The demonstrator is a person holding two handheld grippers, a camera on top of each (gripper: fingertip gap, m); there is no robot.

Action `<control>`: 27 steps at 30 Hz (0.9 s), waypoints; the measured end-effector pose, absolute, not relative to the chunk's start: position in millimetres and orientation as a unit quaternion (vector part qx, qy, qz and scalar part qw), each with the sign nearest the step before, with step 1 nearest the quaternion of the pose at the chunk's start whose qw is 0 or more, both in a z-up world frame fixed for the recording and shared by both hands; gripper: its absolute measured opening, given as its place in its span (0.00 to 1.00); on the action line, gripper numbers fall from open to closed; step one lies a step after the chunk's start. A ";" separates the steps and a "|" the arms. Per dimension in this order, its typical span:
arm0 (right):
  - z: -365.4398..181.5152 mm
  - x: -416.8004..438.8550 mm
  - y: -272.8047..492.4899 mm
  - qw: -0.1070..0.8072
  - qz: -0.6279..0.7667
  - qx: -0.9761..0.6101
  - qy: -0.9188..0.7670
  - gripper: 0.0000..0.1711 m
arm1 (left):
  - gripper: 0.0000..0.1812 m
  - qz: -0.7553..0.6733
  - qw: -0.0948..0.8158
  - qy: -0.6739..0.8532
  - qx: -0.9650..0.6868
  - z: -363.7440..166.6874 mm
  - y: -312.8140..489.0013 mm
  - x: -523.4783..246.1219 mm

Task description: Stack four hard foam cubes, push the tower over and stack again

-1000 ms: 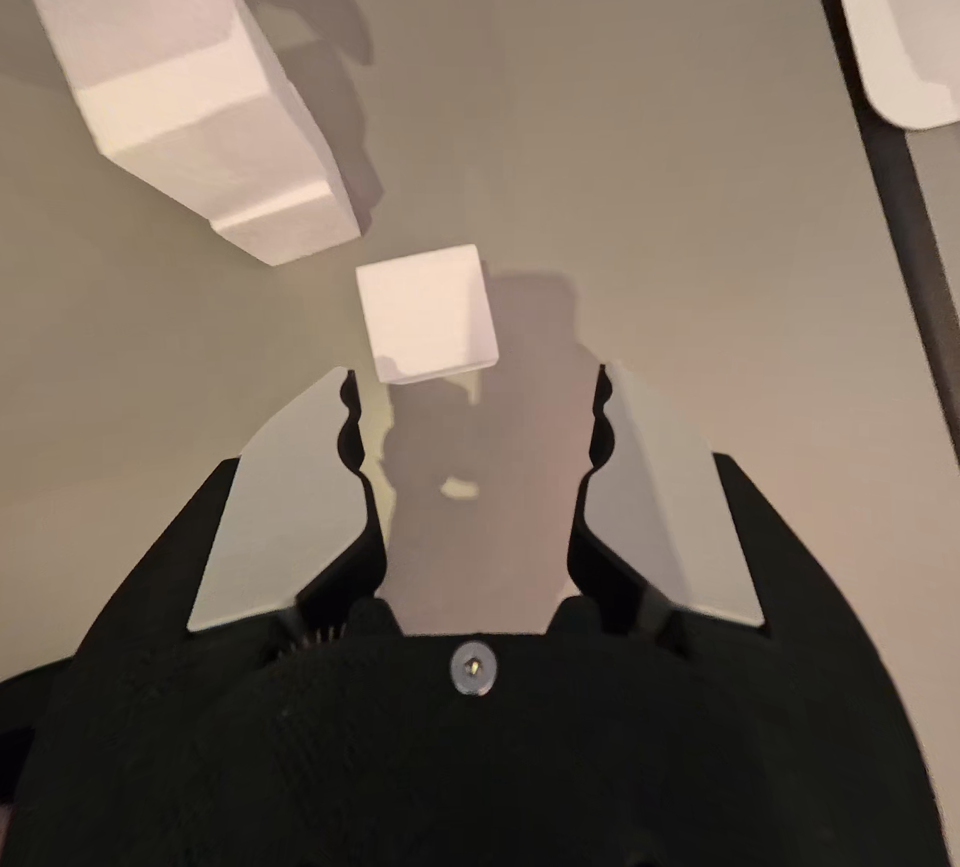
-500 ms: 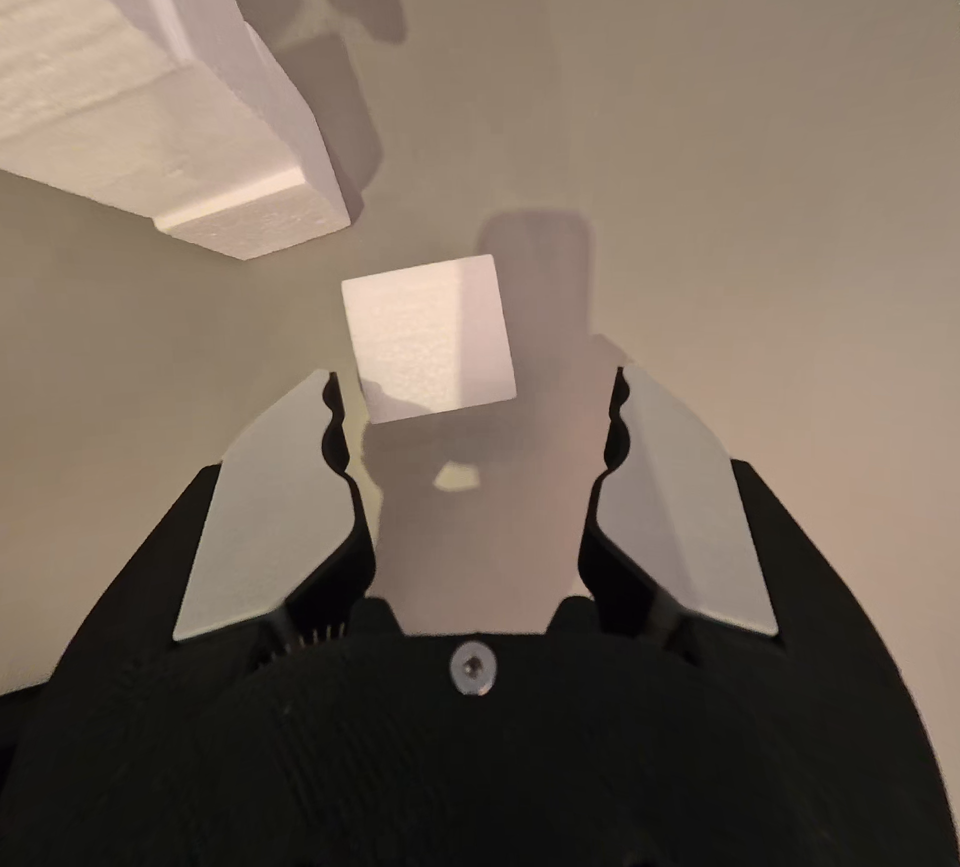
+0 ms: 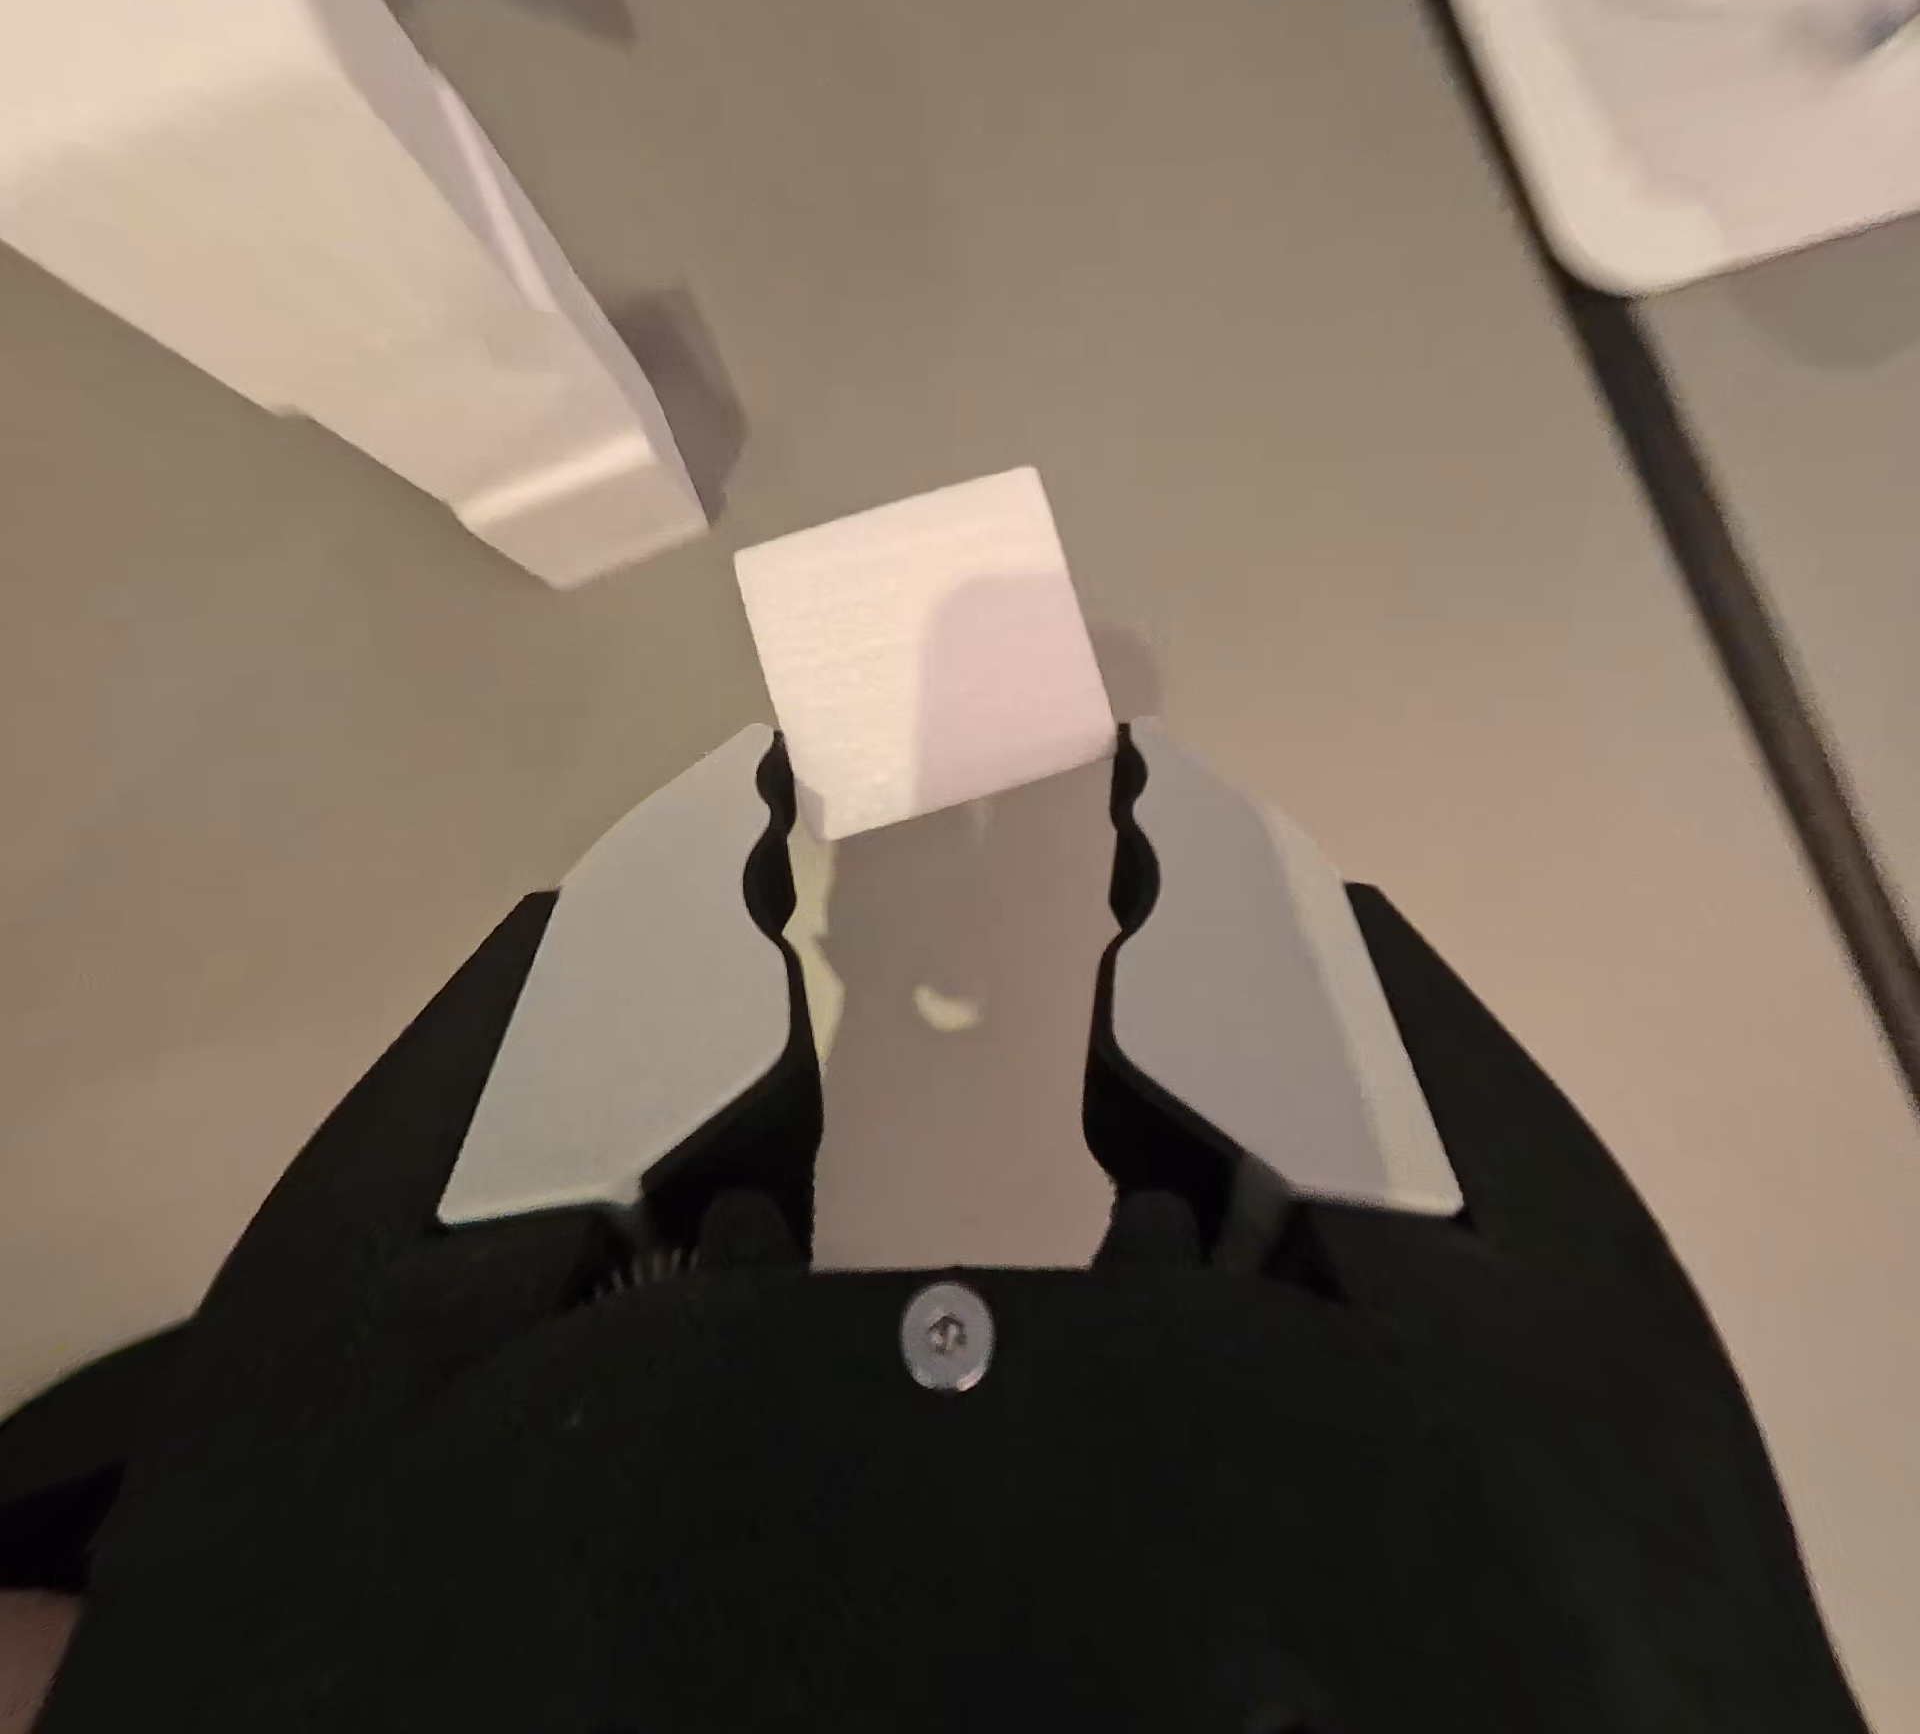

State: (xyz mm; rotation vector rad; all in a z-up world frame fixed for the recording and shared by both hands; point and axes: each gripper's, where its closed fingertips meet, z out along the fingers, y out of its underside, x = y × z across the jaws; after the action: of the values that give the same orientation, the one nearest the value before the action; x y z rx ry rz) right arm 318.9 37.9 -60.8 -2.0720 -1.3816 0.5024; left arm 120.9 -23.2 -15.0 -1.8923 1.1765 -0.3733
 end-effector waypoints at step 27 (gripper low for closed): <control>15.0 208.1 -26.9 0.350 0.188 -0.726 -0.562 0.38 | 0.37 -0.130 0.399 0.475 -0.774 -54.2 -36.2 100.6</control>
State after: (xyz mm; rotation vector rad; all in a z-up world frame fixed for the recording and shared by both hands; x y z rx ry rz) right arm 208.1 -26.9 15.0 -1.8805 -1.4558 0.4859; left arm 100.6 -36.2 -54.2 -1.9586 1.2020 -0.3302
